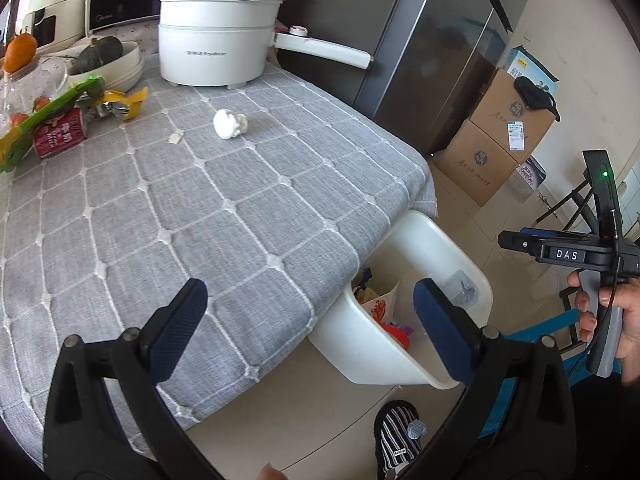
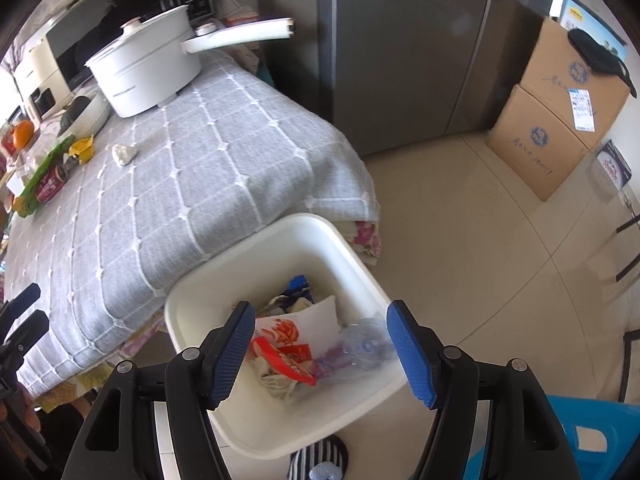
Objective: Collect trash
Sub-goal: 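Move both open grippers back over the table toward the tissue and green bag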
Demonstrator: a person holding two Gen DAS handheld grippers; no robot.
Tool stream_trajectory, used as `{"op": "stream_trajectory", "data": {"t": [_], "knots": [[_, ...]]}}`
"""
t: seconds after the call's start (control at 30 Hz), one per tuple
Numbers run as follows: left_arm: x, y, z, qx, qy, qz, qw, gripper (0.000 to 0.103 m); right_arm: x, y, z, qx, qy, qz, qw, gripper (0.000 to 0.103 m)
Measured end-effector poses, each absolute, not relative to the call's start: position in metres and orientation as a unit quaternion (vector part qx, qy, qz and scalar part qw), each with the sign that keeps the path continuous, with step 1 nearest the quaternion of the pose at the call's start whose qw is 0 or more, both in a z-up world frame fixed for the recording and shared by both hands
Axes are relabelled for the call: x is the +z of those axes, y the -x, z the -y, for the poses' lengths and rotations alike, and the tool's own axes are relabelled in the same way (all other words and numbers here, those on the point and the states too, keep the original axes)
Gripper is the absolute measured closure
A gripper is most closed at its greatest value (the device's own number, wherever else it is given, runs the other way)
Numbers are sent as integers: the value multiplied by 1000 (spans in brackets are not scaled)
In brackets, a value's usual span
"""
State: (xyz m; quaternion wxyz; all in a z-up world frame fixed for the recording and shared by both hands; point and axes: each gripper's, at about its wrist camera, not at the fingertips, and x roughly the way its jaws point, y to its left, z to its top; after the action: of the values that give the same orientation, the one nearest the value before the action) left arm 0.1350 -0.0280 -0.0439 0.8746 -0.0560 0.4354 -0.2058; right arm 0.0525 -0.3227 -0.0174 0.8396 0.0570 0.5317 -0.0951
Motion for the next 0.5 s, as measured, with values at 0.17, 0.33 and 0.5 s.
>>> {"op": "stream_trajectory", "data": {"t": [0.17,0.33,0.5], "knots": [[-36,-130,-5,-176,56,-422,888,1,-12,-67,287,-73,-38,-526,847,32],[-37,-125,-43,-137,57,-417,897,1,-10,-80,251,-51,-21,-520,852,30],[-47,-120,-88,-98,71,-420,899,1,-12,-96,216,-30,-12,-515,856,28]]}}
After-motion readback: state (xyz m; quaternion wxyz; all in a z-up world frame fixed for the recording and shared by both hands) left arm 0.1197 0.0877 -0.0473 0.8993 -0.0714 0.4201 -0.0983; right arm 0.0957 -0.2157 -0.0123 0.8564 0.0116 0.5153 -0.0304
